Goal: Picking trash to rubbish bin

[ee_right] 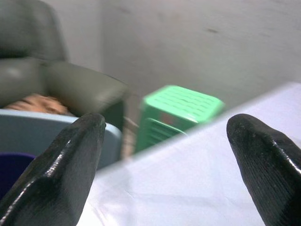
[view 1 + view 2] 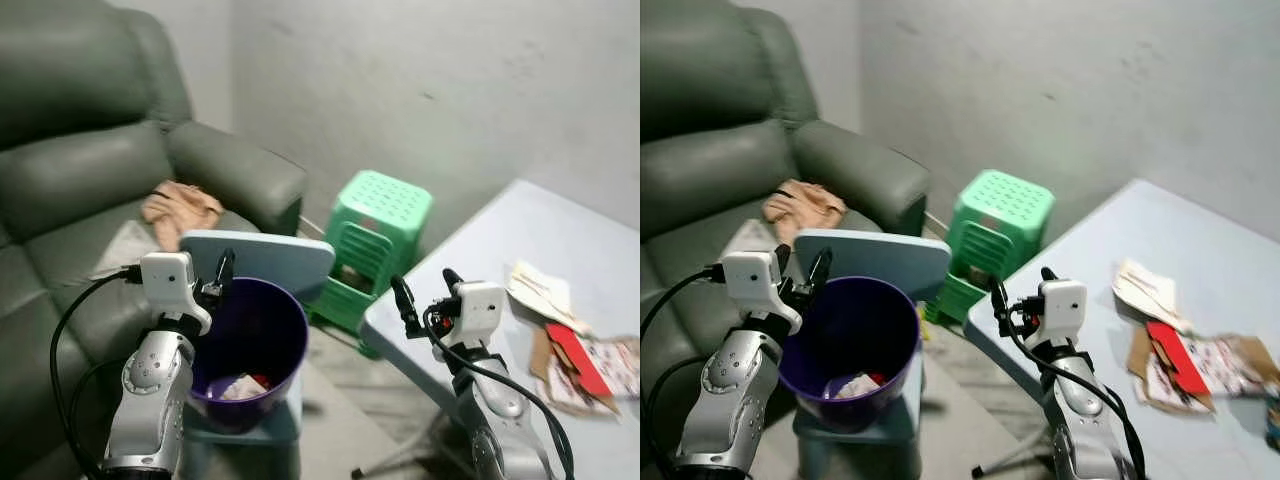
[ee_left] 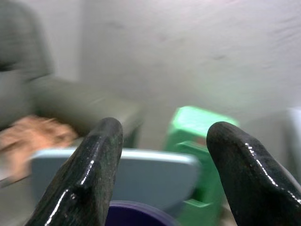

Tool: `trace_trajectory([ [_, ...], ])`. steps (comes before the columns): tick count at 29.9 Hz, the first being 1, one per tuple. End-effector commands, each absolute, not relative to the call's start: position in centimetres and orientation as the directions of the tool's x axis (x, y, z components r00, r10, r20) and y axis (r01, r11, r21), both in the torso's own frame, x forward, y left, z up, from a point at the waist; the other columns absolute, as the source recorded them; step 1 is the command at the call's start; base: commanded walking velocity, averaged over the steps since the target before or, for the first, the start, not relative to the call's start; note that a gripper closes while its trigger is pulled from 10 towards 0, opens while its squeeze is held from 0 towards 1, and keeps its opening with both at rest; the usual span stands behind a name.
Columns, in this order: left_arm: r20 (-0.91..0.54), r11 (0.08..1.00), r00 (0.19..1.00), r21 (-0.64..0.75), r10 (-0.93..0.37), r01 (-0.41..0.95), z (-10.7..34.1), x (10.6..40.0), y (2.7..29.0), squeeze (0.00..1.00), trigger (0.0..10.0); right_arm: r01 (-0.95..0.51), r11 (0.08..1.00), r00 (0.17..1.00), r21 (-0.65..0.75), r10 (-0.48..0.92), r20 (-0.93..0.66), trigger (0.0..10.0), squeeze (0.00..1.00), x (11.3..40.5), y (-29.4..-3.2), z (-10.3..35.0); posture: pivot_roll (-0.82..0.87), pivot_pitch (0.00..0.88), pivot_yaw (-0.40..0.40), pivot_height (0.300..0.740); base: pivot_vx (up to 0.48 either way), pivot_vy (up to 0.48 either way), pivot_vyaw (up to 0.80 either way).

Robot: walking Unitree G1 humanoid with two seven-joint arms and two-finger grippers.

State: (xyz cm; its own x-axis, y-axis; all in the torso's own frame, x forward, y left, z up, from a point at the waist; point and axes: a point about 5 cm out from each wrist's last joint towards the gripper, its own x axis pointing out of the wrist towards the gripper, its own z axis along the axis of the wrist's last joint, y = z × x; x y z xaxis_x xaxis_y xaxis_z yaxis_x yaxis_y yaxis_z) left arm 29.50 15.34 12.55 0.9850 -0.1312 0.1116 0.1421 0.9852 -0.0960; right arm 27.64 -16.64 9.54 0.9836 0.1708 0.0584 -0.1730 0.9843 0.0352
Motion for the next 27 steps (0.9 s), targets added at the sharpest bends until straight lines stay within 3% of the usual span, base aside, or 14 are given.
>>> trace_trajectory([
  [1, 0.096, 0.987, 0.987, -0.085, -0.13, 0.138, 12.23, 29.25, 15.63, 0.0, 10.0, -0.175, 0.984, 0.983, 0.039, 0.172, 0.063, 10.0, 0.0, 27.69, -16.53, 9.75, 0.08, 0.0, -0.084, 0.74, 0.0, 0.0, -0.76],
  [17, 0.078, 0.986, 0.987, -0.071, -0.143, 0.149, 11.81, 28.9, 15.37, 0.0, 10.0, -0.165, 0.986, 0.986, 0.025, 0.164, 0.036, 10.0, 0.0, 27.36, -16.58, 9.39, 0.08, 0.0, -0.086, 0.74, 0.0, 0.0, -0.76],
  [27, 0.062, 0.985, 0.987, -0.076, -0.151, 0.156, 11.49, 28.42, 15.23, 0.0, 10.0, -0.103, 0.993, 0.995, 0.048, 0.104, -0.003, 10.0, 0.0, 27.13, -16.76, 8.91, 0.08, 0.0, -0.086, 0.74, 0.0, 0.0, 0.0],
])
